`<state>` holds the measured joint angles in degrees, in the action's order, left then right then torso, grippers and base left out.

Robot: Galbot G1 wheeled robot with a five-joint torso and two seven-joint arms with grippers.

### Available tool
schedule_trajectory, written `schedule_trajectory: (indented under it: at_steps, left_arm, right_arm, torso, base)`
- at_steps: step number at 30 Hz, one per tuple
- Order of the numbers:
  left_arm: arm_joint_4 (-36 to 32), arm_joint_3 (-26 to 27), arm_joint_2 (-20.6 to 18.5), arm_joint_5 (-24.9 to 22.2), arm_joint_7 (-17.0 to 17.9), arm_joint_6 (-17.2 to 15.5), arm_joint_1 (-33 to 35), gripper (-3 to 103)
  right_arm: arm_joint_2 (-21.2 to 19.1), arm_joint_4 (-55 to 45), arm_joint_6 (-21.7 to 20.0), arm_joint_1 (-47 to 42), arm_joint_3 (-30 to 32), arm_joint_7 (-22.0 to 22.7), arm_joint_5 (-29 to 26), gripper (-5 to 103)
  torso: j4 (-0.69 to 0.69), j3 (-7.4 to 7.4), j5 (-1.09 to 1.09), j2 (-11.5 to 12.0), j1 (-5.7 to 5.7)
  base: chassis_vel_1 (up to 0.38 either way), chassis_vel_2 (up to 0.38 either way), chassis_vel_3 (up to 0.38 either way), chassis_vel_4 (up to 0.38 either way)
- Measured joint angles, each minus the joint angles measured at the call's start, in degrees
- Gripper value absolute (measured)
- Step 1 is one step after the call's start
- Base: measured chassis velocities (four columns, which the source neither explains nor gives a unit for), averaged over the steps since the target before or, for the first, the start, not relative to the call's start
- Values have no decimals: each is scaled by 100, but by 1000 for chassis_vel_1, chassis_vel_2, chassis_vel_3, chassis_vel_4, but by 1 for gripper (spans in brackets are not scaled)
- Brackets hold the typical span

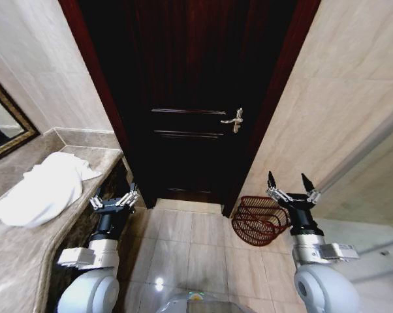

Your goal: Discard the used towel into the hamper.

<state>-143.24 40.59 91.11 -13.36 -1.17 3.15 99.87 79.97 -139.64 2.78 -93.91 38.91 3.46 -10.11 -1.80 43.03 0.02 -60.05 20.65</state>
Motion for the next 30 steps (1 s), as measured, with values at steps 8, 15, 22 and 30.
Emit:
schedule_trajectory:
  at_steps: [8, 15, 22, 30]
  left_arm:
    - [0, -44, 32, 109, 108, 2, 23, 97]
    - [0, -8, 31, 96, 214, -51, 35, 98]
    - [0, 32, 63, 72, 313, -131, 23, 98]
    - [0, 76, 88, 48, 380, -171, 7, 98]
  right_arm:
    - [-1, -10, -62, 7, -15, 94, -8, 100]
    - [17, -13, -76, 22, -24, 132, -83, 100]
    - [-11, -13, -107, 33, -22, 202, -244, 100]
    - [-99, -14, -181, 82, -22, 513, -343, 100]
  torso:
    - [0, -3, -3, -2, -8]
    - [1, -2, -2, -2, -6]
    - [1, -2, -2, -1, -4]
    - [0, -1, -2, -2, -4]
  base:
    - [10, 7, -8, 3]
    - [16, 6, 6, 10]
    - [53, 65, 71, 55]
    - [101, 86, 80, 93]
